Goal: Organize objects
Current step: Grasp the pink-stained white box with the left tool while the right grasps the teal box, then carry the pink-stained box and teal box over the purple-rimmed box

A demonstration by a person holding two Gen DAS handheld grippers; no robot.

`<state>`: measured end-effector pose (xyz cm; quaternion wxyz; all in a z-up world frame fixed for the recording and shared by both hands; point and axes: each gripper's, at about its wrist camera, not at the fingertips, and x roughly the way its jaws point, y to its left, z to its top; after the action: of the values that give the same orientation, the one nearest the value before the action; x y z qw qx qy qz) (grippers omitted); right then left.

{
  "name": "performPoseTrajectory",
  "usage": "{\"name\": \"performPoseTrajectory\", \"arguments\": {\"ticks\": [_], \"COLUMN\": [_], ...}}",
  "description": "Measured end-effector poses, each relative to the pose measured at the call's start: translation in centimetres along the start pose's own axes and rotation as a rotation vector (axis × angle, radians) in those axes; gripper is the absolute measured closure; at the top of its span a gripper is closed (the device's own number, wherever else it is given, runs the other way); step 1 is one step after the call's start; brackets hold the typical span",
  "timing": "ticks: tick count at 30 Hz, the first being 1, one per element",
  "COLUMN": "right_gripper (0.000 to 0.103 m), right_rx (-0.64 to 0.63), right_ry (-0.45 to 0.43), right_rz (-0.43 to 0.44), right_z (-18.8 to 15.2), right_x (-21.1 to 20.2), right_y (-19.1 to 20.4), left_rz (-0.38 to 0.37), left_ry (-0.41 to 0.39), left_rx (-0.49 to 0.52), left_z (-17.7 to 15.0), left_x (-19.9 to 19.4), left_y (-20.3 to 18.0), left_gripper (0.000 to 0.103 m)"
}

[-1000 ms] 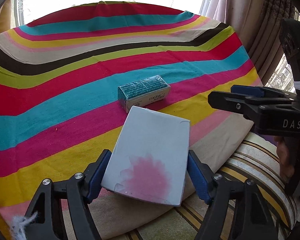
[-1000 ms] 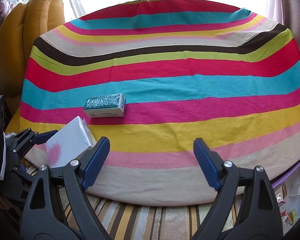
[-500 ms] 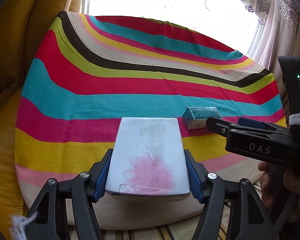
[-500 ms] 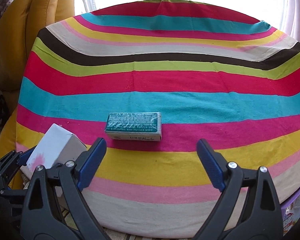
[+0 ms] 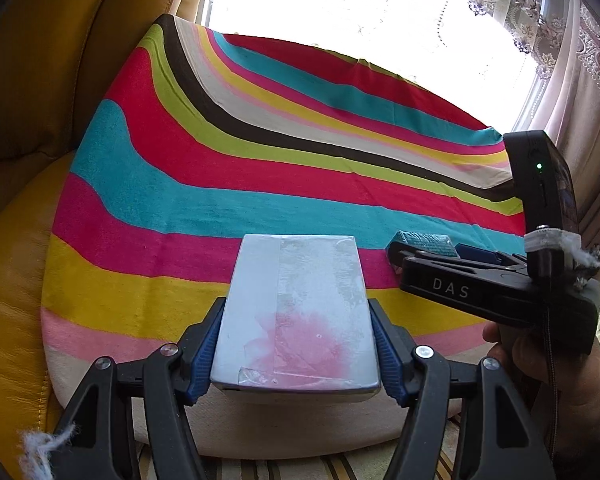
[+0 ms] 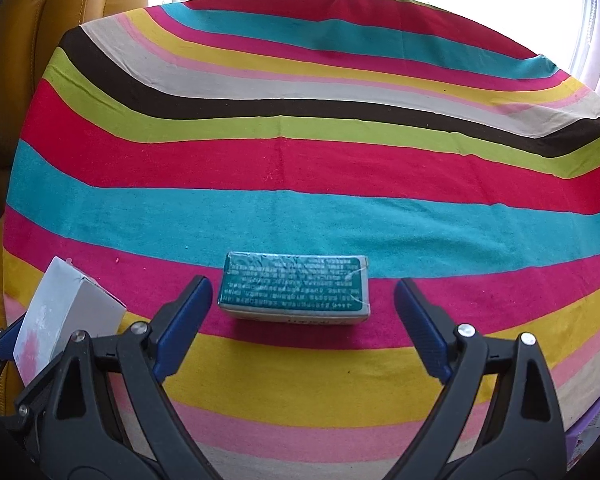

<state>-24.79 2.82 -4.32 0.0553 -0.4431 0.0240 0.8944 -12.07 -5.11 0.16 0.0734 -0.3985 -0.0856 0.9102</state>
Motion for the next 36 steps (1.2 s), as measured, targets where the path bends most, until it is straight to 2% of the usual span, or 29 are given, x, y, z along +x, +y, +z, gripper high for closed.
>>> {"name": "performPoseTrajectory", "arguments": {"ticks": [1, 2, 17, 27, 36], "right_gripper": [0.016, 0.028, 0.027, 0.027, 0.027], "right_rx": [-0.006, -0.012, 0.013, 0.051, 0.091], "right_ry": [0.001, 0.008, -0.02, -0.03, -0.04], "right_rz": [-0.004, -0.006, -0.02, -0.034, -0.048], "right_z": [0.0, 0.0, -2.3, -5.3, -7.7], "right_x": [0.1, 0.3, -2.5, -6.1, -9.3], "right_y": [0.1, 0.2, -1.5, -3.6, -5.5], "left_rz": [0.0, 0.0, 0.015, -0.032, -0.098], "left_ry": [0.001, 0.001, -0.027, -0.039, -0.031], "left_rx": [0.001, 0.001, 0.03, 0.026, 0.06], "left_z": [0.0, -0.1, -0.4, -1.5, -3.1], "left_x": [0.0, 0.0, -0.8, -2.6, -4.0], "left_y": [0.0, 0.0, -0.7, -2.4, -5.6], "left_gripper": [0.036, 0.036, 0.036, 0.036, 0.036]}}
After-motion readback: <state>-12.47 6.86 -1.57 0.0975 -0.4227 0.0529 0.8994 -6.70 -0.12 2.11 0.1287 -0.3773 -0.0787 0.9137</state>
